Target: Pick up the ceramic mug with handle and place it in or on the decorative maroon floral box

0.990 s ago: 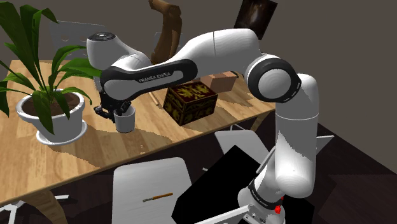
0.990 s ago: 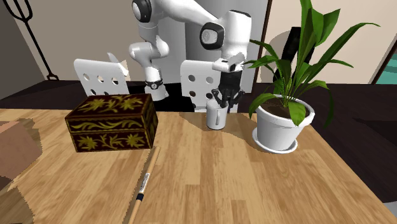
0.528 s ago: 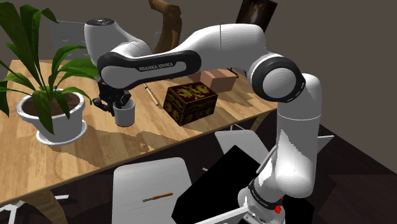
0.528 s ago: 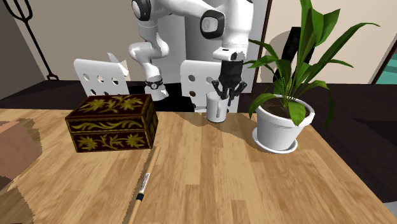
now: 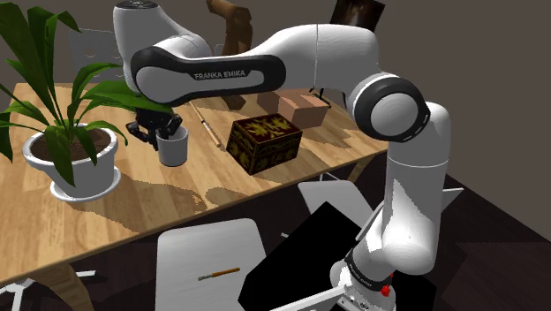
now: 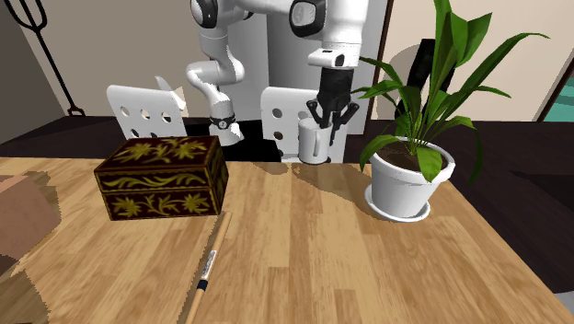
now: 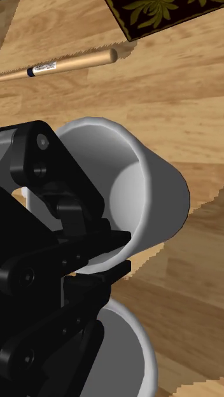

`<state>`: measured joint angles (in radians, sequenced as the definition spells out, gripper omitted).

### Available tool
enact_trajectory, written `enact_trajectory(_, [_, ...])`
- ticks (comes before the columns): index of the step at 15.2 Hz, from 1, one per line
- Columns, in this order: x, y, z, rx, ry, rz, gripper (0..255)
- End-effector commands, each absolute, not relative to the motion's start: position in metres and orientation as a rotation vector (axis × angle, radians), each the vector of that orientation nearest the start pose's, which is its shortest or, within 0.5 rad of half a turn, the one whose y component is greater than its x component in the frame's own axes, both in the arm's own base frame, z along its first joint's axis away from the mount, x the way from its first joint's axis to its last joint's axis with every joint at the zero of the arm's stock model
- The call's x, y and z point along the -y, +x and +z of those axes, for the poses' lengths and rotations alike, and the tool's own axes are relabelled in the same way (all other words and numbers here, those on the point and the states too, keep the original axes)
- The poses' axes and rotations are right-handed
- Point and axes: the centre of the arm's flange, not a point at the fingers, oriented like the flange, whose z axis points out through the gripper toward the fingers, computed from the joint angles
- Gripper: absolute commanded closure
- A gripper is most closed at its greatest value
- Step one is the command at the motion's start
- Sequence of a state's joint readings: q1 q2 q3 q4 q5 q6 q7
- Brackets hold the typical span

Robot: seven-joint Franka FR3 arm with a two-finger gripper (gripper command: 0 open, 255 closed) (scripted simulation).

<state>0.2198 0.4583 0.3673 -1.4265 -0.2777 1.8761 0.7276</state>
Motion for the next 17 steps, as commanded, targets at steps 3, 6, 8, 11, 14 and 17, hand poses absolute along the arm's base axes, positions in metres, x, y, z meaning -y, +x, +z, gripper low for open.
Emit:
enact_trajectory(3, [-0.329,0.609,0.469,-0.155,-3.206,-0.133,255])
enact_trajectory(6, [-0.329,0.609,0.485,-0.155,-3.206,-0.133,255])
enact_trajectory(8, [-0.329,0.609,0.496,-0.155,-3.206,-0.133,255])
enact_trajectory(11, [-0.329,0.609,0.512,-0.155,-3.206,-0.133,255])
enact_trajectory(14, [-0.329,0.609,0.528,-0.155,-3.206,-0.133,255])
enact_trajectory(17, [-0.329,0.609,0.543,-0.155,-3.206,-0.133,255])
